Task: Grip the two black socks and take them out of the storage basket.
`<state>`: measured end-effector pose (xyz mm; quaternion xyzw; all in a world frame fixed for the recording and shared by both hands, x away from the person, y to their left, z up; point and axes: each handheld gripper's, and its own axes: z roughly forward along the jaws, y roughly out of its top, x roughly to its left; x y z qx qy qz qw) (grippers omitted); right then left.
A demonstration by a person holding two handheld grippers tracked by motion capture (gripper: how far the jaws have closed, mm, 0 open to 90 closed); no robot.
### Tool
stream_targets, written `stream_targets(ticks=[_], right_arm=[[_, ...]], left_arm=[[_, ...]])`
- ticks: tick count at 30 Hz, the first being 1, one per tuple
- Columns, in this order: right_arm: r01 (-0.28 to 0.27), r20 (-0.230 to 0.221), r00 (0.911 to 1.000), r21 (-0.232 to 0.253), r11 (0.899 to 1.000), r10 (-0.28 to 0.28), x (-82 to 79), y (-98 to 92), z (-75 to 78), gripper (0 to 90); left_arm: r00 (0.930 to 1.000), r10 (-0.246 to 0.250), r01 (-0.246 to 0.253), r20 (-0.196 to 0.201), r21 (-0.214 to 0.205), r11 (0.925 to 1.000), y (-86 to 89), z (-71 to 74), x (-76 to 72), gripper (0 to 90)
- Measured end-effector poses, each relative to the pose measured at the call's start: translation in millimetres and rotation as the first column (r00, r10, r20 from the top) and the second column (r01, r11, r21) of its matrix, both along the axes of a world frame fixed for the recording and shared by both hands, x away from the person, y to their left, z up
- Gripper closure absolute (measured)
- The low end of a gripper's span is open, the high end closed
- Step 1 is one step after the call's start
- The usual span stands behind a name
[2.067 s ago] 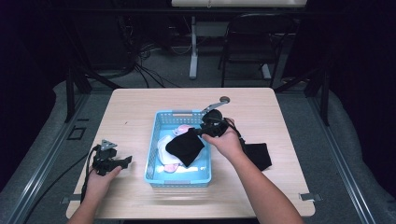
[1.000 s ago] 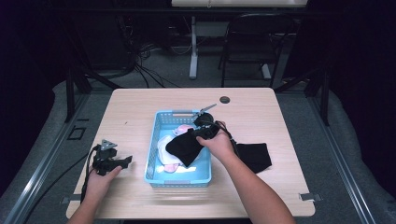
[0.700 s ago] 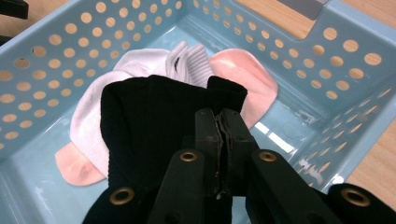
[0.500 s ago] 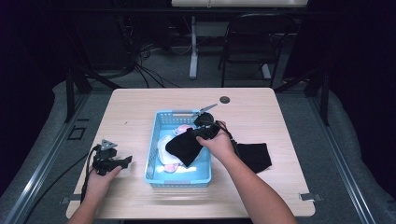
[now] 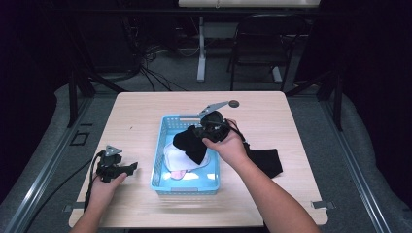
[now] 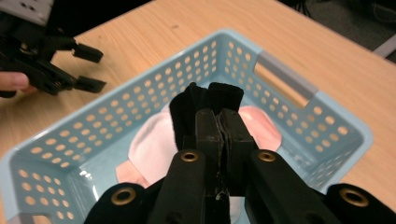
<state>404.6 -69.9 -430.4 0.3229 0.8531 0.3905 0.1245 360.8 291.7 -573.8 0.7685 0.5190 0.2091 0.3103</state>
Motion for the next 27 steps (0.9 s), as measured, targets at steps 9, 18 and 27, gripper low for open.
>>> stream_targets(ticks=[9,18,27], right_arm=[[-0.009,0.06,0.9982,0.04,0.999,0.006,-9.7,-2.6,38.0,87.5],[-0.015,0.094,0.9956,0.047,0.999,0.011,-16.6,-7.7,56.1,87.5],[0.009,0.106,0.9943,0.045,0.999,-0.014,-18.2,-23.3,62.7,87.5]], left_arm=[[1.0,0.004,-0.004,0.001,-0.004,1.0,0.3,0.0,-0.2,27.6],[1.0,0.003,-0.003,-0.003,-0.005,1.0,0.9,-0.1,-0.2,27.6],[1.0,0.004,-0.004,-0.002,-0.005,1.0,1.0,-0.1,-0.2,27.6]])
